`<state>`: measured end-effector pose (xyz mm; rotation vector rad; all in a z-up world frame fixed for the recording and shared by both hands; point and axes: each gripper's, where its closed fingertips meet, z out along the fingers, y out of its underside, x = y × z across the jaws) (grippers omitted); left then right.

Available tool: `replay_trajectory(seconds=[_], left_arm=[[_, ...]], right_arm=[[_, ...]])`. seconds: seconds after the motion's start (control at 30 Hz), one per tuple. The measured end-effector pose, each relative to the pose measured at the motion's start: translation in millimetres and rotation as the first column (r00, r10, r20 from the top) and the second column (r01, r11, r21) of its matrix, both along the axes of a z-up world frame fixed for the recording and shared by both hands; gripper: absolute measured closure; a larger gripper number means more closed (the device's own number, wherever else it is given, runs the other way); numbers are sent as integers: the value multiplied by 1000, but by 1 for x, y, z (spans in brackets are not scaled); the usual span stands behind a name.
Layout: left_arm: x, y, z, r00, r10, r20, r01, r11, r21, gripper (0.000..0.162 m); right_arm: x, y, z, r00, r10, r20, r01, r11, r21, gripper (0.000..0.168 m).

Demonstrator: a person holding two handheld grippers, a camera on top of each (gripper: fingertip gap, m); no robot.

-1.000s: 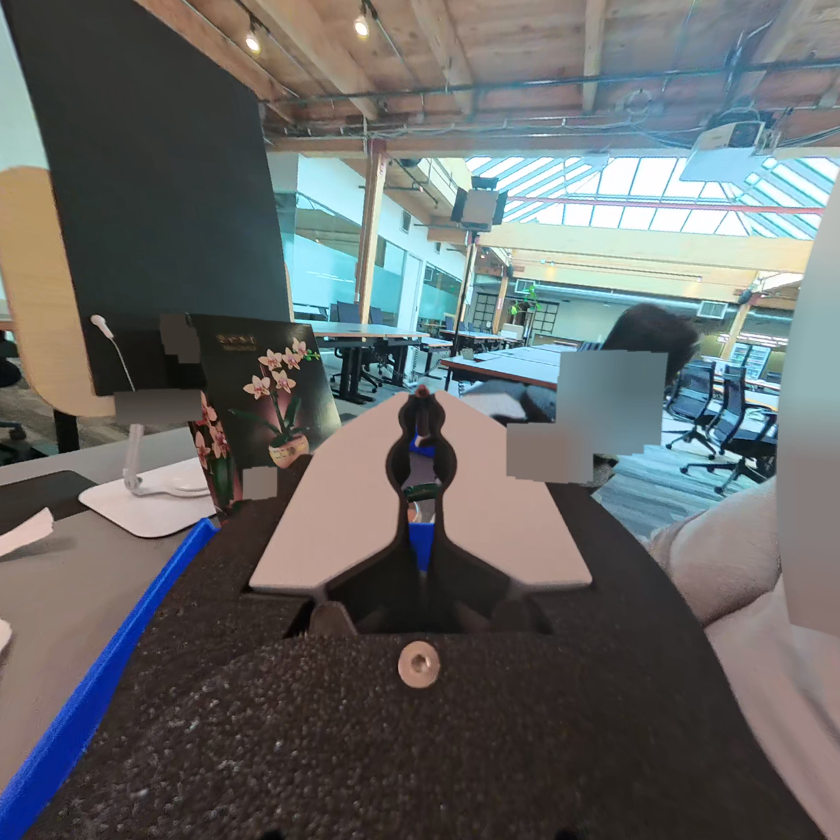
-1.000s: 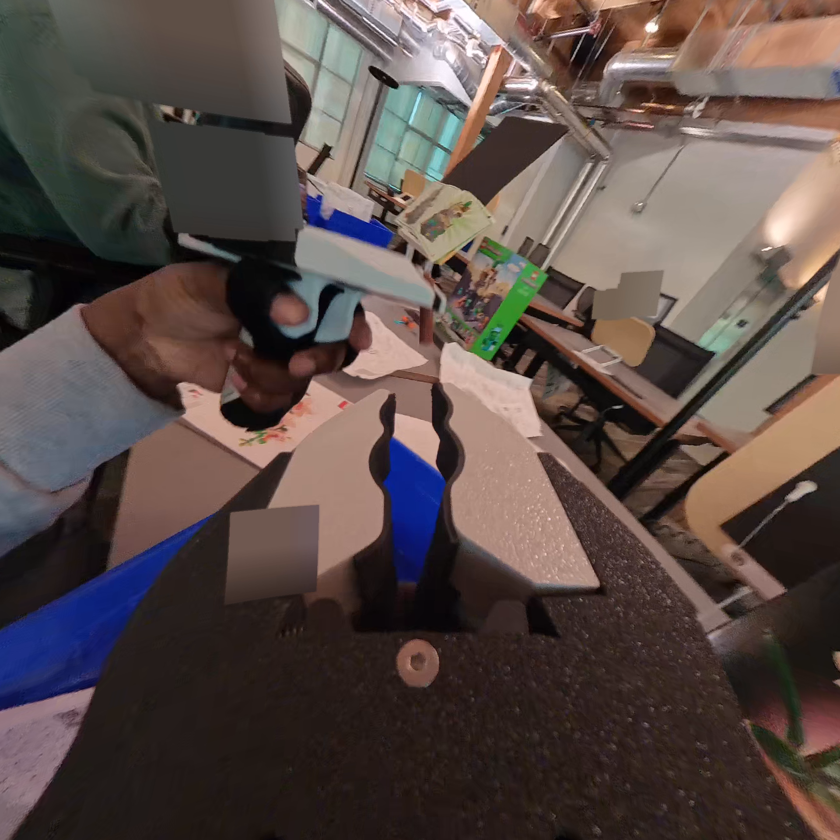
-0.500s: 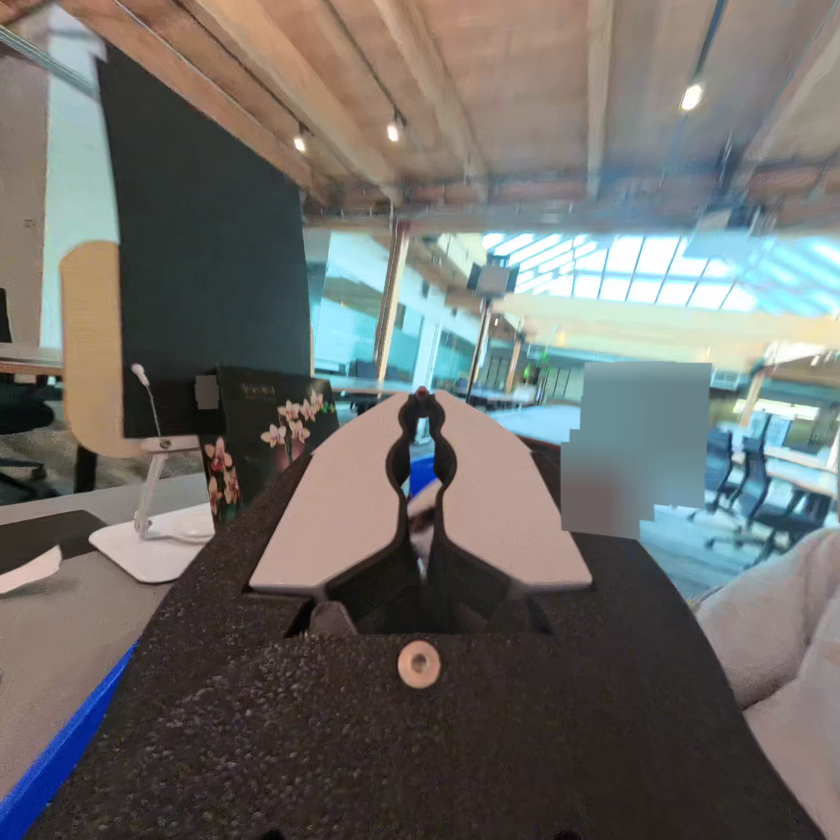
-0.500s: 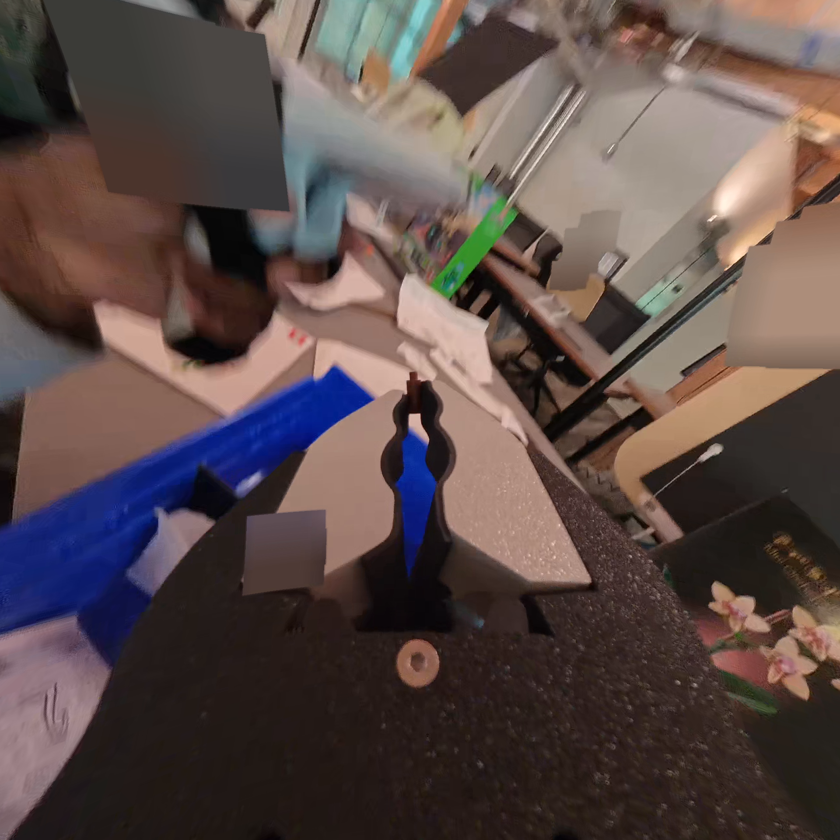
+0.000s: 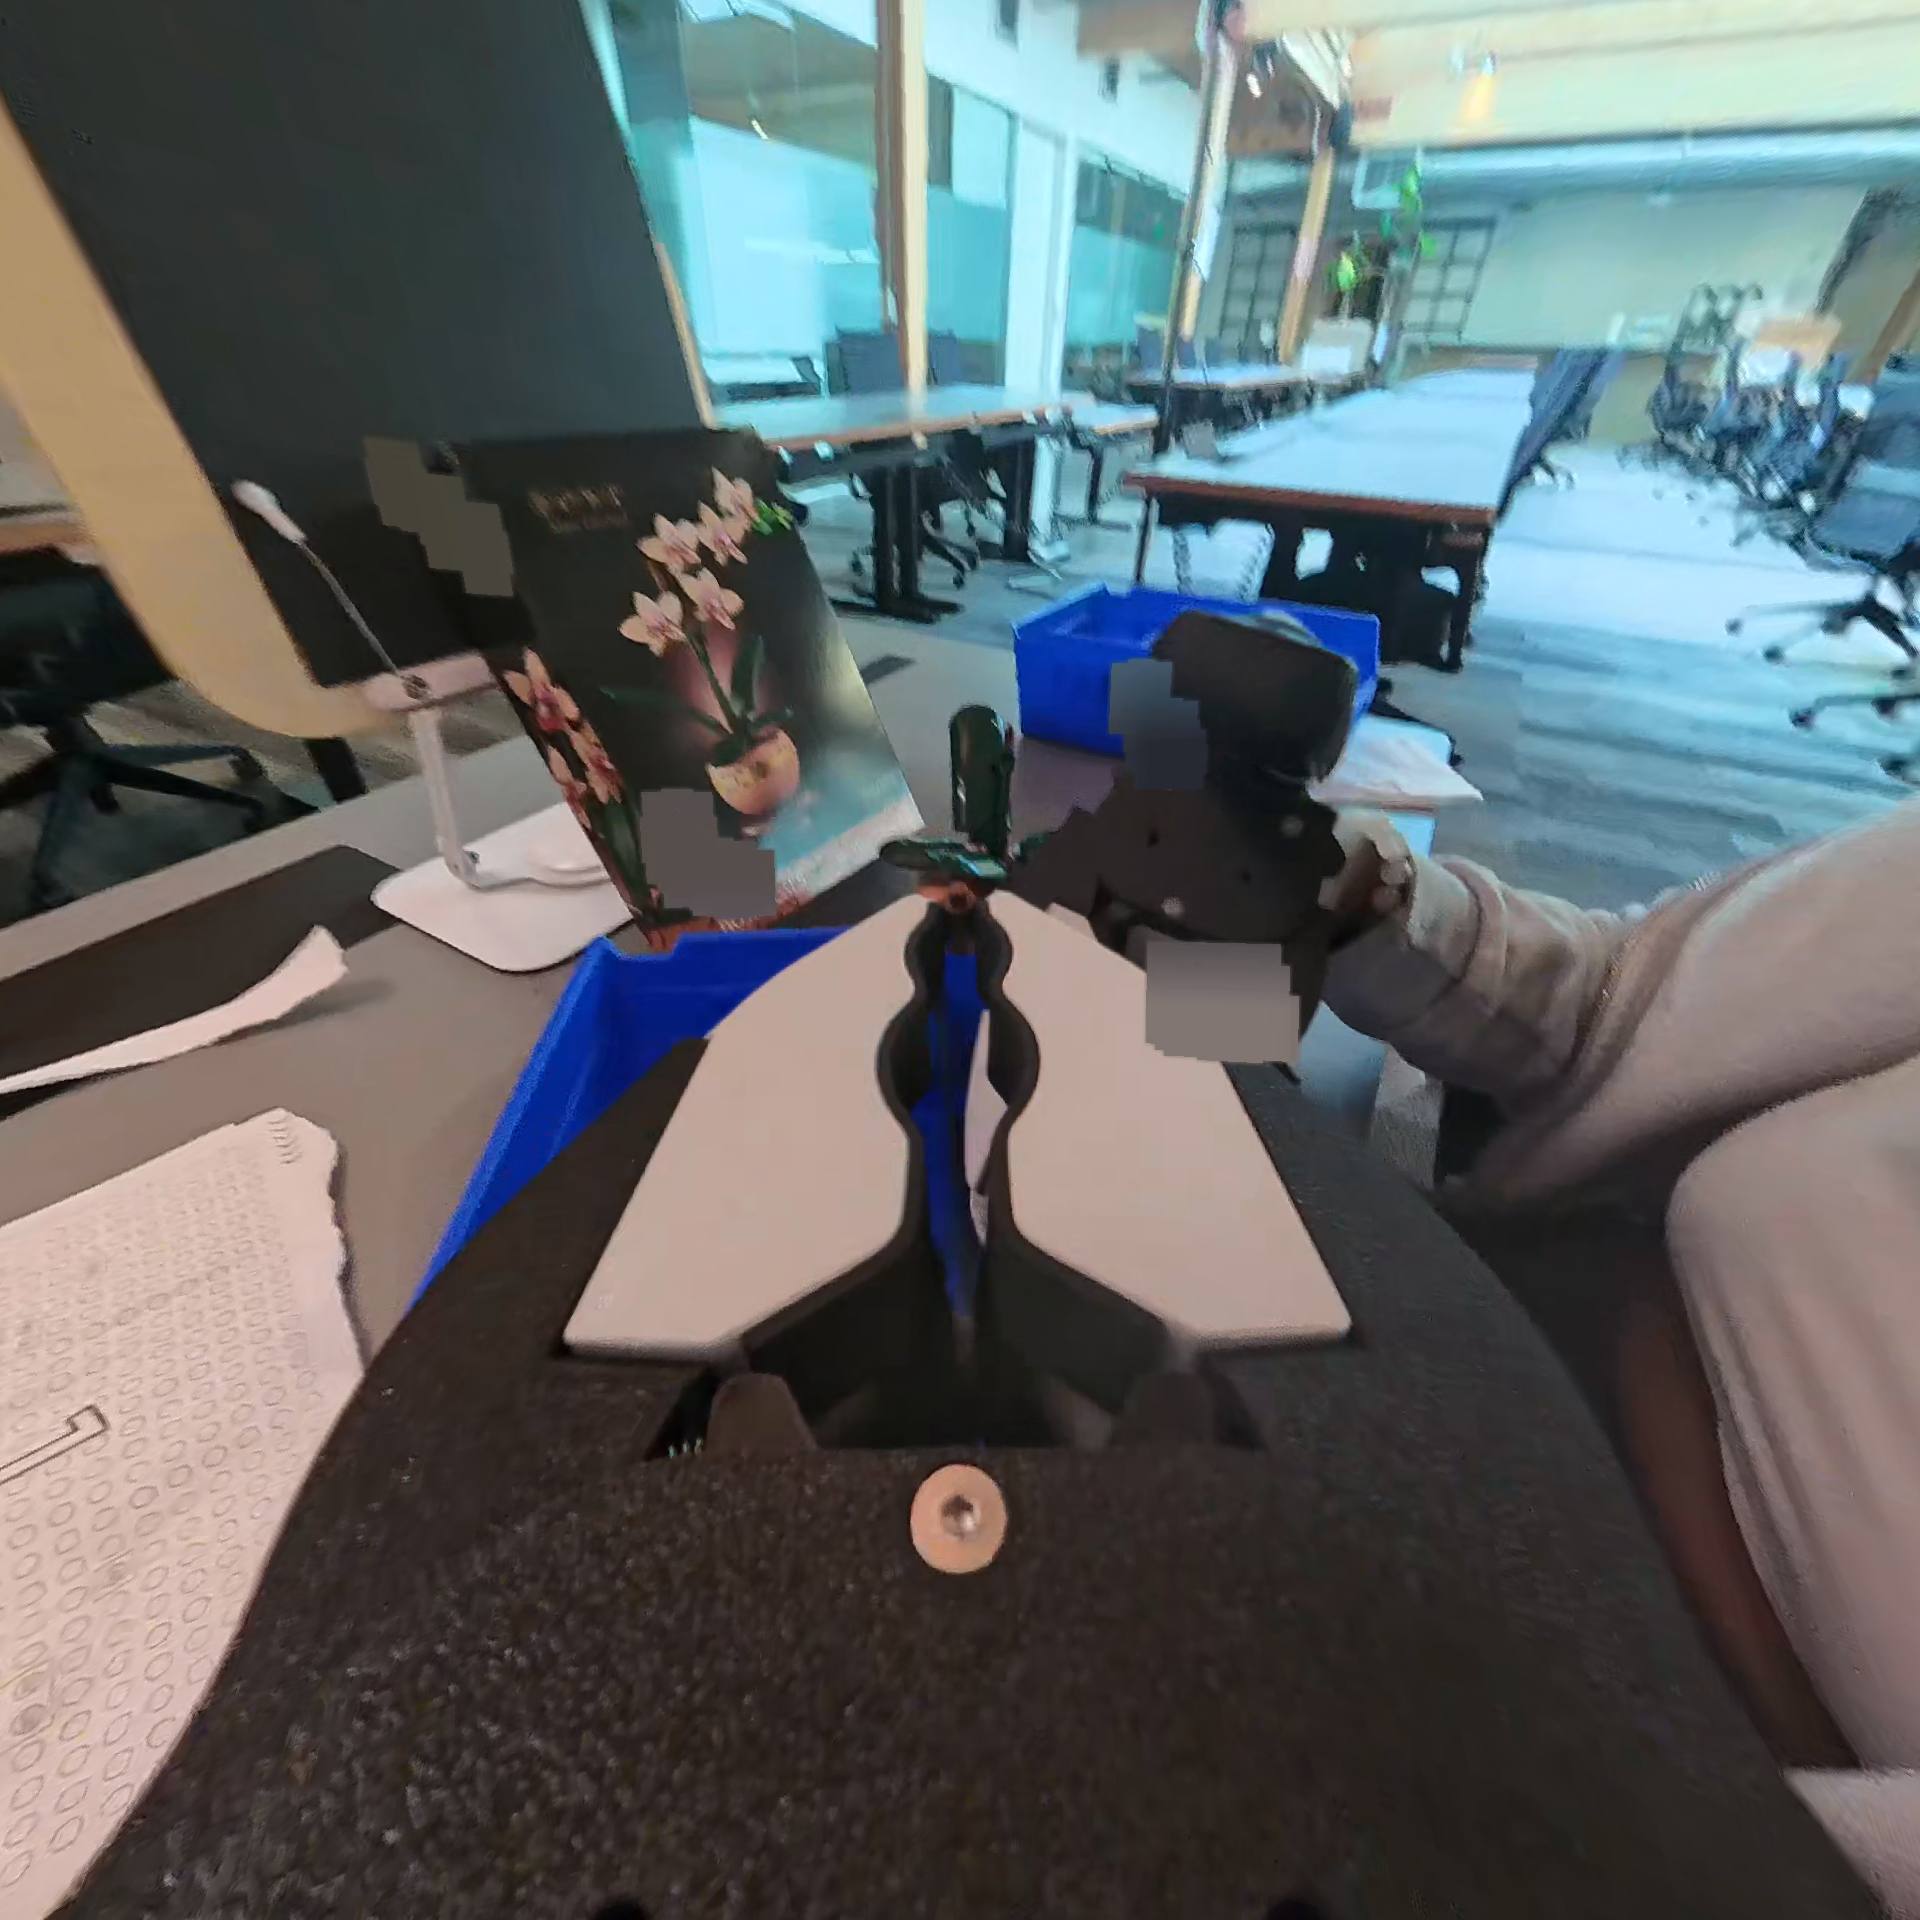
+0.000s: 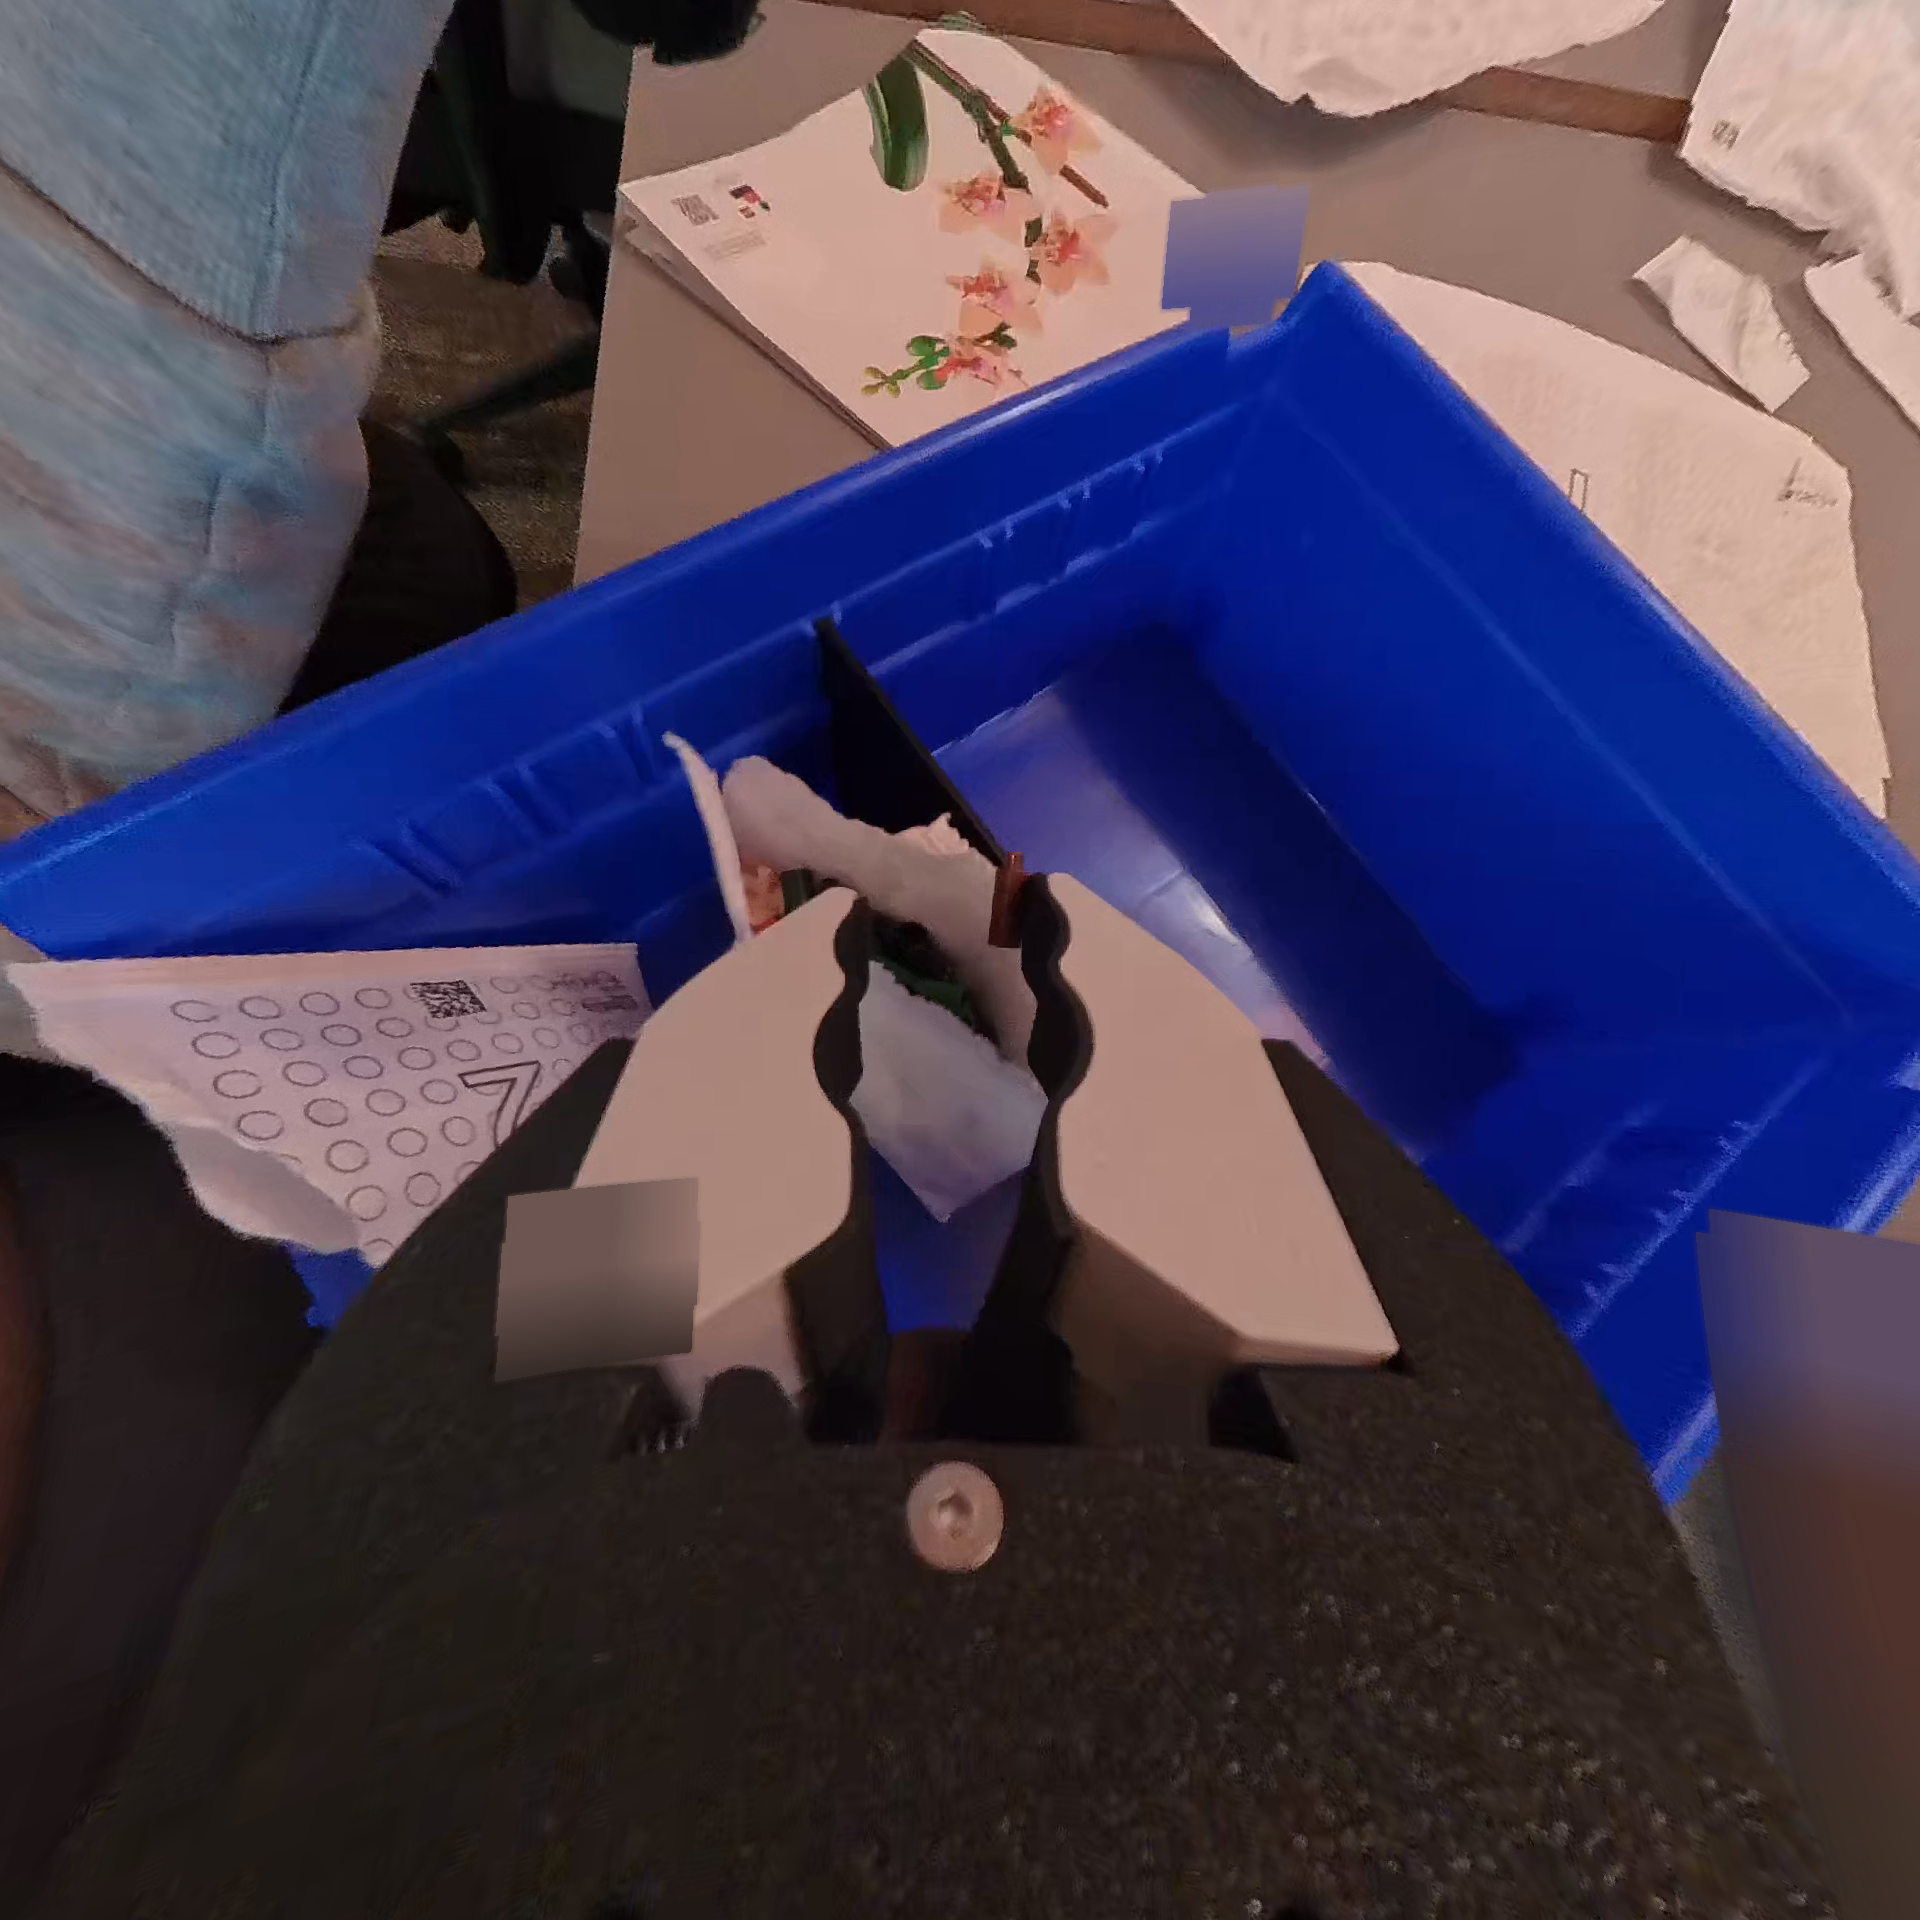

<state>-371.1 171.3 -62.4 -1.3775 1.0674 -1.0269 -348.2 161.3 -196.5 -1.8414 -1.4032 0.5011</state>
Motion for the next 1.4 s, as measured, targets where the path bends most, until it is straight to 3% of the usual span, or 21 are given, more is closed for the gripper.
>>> replay_trajectory(seconds=[0.07, 0.2, 0.27, 0.37, 0.47, 0.6, 0.77, 0.9, 1.0, 1.07, 1.17, 1.27, 1.4], left_arm=[[9, -6, -13, 996, -36, -87, 36, 999, -6, 157], [22, -3, -38, 967, -7, -256, 7, 1000, 1, 157], [29, -5, -41, 964, -22, -266, 22, 1000, -2, 157], [32, -2, -45, 959, -14, -284, 14, 1000, -3, 156], [29, -3, -41, 968, -34, -248, 28, 999, -24, 157], [22, -2, -33, 979, -30, -200, 28, 999, -17, 157], [18, -1, -31, 982, -31, -185, 28, 999, -20, 156], [19, -7, -27, 984, -53, -171, 51, 999, -12, 157], [19, -3, -22, 988, -17, -151, 18, 1000, 0, 157], [17, 0, -15, 992, 17, -122, -16, 1000, 12, 157], [6, 2, -7, 994, 63, -93, -59, 997, 41, 156], [-8, 1, 2, 996, 73, -45, -71, 996, 50, 157], [-28, 1, 12, 996, 87, 27, -88, 994, 62, 157]], right_arm=[[-1, -4, 0, 1000, 16, -2, -16, 1000, -9, 136], [2, -9, 7, 999, 36, 8, -36, 999, 20, 110], [2, -10, 15, 999, 49, -22, -48, 998, 31, 115], [2, -7, 15, 996, 73, -43, -70, 996, 63, 135], [-1, -6, 9, 995, 96, -42, -94, 995, 36, 137], [2, -21, 26, 986, 132, -101, -133, 991, 1, 141], [25, -51, 24, 985, 166, 45, -167, 986, 25, 144], [56, -51, 2, 955, 91, 281, -110, 993, 51, 144], [48, -31, 21, 961, 5, 275, -29, 996, 84, 147], [28, -20, 20, 963, -14, 270, 13, 1000, 7, 157], [18, -11, -16, 912, -17, 410, 83, 986, -142, 163], [21, -15, -47, 875, -40, 483, 195, 942, -275, 155], [16, -3, -55, 880, -169, 443, 318, 903, -289, 146]])
